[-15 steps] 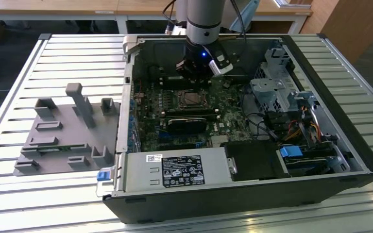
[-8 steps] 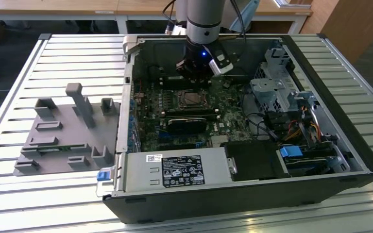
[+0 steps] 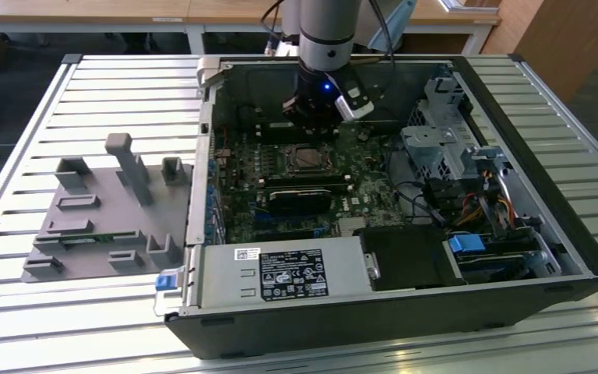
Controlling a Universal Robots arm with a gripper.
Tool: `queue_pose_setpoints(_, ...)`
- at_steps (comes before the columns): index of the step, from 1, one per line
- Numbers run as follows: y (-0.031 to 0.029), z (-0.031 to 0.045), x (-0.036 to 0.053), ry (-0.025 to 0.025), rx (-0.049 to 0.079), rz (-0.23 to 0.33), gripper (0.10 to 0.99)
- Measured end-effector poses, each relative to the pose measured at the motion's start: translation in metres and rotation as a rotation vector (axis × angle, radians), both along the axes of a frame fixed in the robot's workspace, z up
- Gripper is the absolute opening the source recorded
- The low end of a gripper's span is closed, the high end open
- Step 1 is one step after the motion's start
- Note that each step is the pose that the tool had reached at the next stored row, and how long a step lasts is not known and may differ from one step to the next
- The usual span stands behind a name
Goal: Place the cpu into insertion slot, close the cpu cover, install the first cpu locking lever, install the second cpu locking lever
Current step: 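Install the first cpu locking lever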
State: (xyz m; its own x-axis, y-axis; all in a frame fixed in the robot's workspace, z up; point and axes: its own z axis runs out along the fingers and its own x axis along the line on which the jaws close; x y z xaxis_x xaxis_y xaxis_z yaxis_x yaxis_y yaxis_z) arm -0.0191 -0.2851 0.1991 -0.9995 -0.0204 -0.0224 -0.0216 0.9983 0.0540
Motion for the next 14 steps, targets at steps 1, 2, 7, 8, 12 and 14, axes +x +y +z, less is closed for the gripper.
queue_pose_setpoints(1,0.0001,-0.0004,0.0001,-0.0002,-0.001,0.000,0.118)
queue_pose_setpoints(2,0.0002,-0.0008,0.0001,-0.0003,-0.002,0.000,0.118)
queue_pose_setpoints(7,0.0002,-0.0027,0.0006,0.0002,-0.005,0.000,0.118)
queue_pose_setpoints(8,0.0002,-0.0027,0.0006,0.0002,-0.005,0.000,0.118)
queue_pose_setpoints(12,0.0005,-0.0019,0.0008,-0.0007,-0.003,0.000,0.118)
queue_pose_setpoints(14,0.0004,0.0006,0.0008,-0.0003,-0.004,0.000,0.118)
